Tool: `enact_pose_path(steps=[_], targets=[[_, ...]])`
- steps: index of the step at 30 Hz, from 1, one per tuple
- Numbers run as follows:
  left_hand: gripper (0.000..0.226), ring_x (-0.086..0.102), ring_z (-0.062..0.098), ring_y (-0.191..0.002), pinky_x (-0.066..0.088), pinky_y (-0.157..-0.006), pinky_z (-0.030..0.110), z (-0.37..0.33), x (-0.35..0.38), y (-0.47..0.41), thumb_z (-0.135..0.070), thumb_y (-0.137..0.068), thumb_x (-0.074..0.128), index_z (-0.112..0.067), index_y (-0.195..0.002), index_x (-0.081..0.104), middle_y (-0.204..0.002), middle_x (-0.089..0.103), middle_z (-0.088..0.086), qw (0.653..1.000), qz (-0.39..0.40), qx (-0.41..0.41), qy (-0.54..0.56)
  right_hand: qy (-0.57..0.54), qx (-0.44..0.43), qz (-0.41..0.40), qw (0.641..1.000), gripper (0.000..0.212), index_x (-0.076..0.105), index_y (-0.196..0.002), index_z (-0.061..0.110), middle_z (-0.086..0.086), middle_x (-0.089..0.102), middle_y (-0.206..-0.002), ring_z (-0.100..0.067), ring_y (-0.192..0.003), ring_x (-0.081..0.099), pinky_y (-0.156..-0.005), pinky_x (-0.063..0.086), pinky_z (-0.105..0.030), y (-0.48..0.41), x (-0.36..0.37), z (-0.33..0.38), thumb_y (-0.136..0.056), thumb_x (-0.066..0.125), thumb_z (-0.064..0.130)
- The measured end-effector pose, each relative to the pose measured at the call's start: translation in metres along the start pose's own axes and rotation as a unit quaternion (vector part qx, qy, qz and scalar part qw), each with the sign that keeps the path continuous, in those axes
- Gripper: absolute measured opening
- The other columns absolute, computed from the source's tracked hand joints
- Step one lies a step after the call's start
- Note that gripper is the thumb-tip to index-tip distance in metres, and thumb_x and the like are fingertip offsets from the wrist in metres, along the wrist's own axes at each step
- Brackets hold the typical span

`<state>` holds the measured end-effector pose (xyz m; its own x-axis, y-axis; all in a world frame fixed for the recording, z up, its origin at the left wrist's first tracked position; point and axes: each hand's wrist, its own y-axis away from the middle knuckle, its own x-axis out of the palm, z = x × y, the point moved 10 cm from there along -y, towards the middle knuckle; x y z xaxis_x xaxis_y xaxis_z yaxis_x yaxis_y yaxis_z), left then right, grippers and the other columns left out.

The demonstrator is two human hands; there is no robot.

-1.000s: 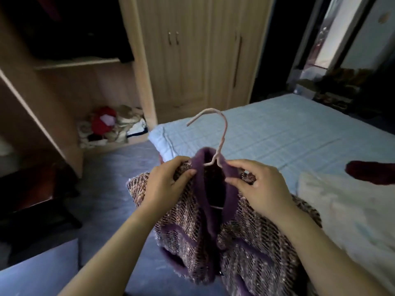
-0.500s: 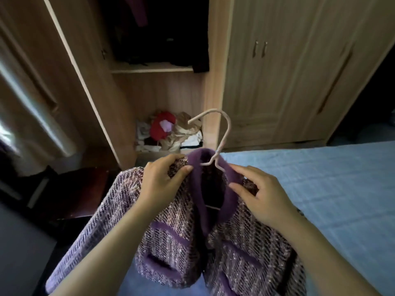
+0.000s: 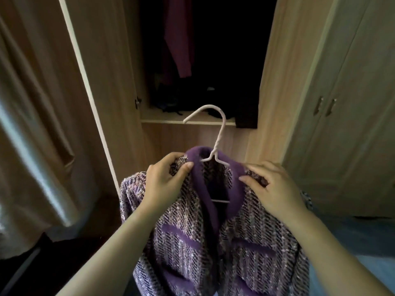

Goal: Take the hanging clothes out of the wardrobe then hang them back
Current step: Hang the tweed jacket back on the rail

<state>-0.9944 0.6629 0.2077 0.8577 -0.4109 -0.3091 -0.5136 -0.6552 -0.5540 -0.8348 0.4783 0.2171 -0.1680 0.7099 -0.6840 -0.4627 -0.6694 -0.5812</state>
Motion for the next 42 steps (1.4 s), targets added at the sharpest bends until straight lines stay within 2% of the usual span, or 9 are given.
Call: enact_pose_path(steps=[3,6,9,14,18,22,28,35,42], targets=[[0.025,0.064,0.016,-0.065,0.054,-0.061,0.046,0.018,0.008,-0.090,-0.046,-0.083,0.062,-0.026,-0.097,0.066,-0.072,0.068,-0.007,1.000,-0.005,0.019,0.008,0.009,0.020,-0.060,0.998,0.059,0.065,-0.117,0.028,0.003,0.062,-0.096,-0.018,-0.093,0.059,-0.077,0.051,-0.040,-0.081,0.008,-0.022,-0.076,0.048,0.066],[0.036,0.063,0.011,-0.066,0.052,-0.065,0.038,0.021,0.017,-0.174,-0.056,-0.080,0.058,-0.027,-0.099,0.067,-0.074,0.069,-0.010,0.998,-0.017,0.056,-0.010,-0.016,0.002,-0.111,0.994,0.050,0.064,-0.118,0.031,0.007,0.063,-0.101,-0.016,-0.098,0.060,-0.078,0.052,-0.039,-0.157,0.015,-0.034,-0.078,0.053,0.058],[0.032,0.060,0.015,-0.057,0.047,-0.056,0.032,0.028,0.029,-0.255,-0.055,-0.082,0.058,-0.028,-0.098,0.066,-0.067,0.066,-0.008,0.997,-0.015,0.080,-0.014,-0.039,-0.032,-0.133,0.990,0.039,0.063,-0.117,0.033,0.012,0.062,-0.100,-0.010,-0.095,0.060,-0.078,0.051,-0.032,-0.232,0.022,-0.049,-0.082,0.057,0.048],[0.020,0.047,0.013,-0.040,0.039,-0.045,0.028,0.045,0.056,-0.387,-0.046,-0.086,0.060,-0.029,-0.094,0.065,-0.052,0.058,-0.006,0.993,-0.025,0.112,-0.014,-0.016,-0.081,-0.152,0.985,0.033,0.063,-0.118,0.032,0.015,0.060,-0.090,-0.010,-0.073,0.058,-0.065,0.045,-0.029,-0.356,0.032,-0.076,-0.085,0.059,0.036],[0.031,0.064,0.016,-0.064,0.053,-0.066,0.041,0.053,0.091,-0.501,-0.059,-0.078,0.055,-0.033,-0.089,0.065,-0.070,0.068,-0.008,0.988,-0.027,0.149,0.010,0.016,-0.111,-0.185,0.976,0.035,0.064,-0.114,0.032,0.013,0.062,-0.094,-0.017,-0.073,0.061,-0.070,0.046,-0.030,-0.455,0.029,-0.105,-0.083,0.055,0.045],[0.038,0.053,0.007,-0.051,0.046,-0.056,0.034,0.043,0.134,-0.620,-0.068,-0.072,0.049,-0.036,-0.087,0.064,-0.063,0.062,-0.016,0.982,-0.023,0.188,0.026,0.040,-0.128,-0.223,0.965,0.037,0.065,-0.112,0.034,0.017,0.062,-0.094,-0.017,-0.075,0.062,-0.068,0.046,-0.028,-0.554,0.004,-0.138,-0.080,0.055,0.049],[0.019,0.063,0.006,-0.076,0.051,-0.074,0.035,0.007,0.188,-0.759,-0.046,-0.085,0.061,-0.028,-0.089,0.067,-0.081,0.069,-0.012,0.967,0.003,0.254,0.032,0.120,-0.129,-0.282,0.943,0.027,0.068,-0.109,0.034,0.019,0.059,-0.080,-0.006,-0.057,0.052,-0.050,0.035,-0.012,-0.672,-0.044,-0.170,-0.082,0.067,0.032],[0.023,0.063,0.009,-0.083,0.051,-0.079,0.038,-0.033,0.236,-0.876,-0.047,-0.088,0.057,-0.028,-0.098,0.065,-0.090,0.068,-0.009,0.946,0.022,0.322,0.037,0.223,-0.112,-0.342,0.906,0.025,0.069,-0.109,0.030,0.011,0.055,-0.075,-0.011,-0.060,0.053,-0.054,0.038,-0.029,-0.771,-0.084,-0.181,-0.084,0.064,0.031],[0.037,0.056,0.017,-0.105,0.043,-0.087,0.027,-0.054,0.222,-0.982,-0.046,-0.089,0.057,-0.027,-0.120,0.059,-0.113,0.060,0.000,0.926,0.004,0.378,-0.024,0.322,-0.051,-0.419,0.848,0.024,0.068,-0.109,0.031,0.009,0.048,-0.076,-0.024,-0.079,0.057,-0.061,0.036,-0.029,-0.853,-0.100,-0.167,-0.087,0.061,0.034]])
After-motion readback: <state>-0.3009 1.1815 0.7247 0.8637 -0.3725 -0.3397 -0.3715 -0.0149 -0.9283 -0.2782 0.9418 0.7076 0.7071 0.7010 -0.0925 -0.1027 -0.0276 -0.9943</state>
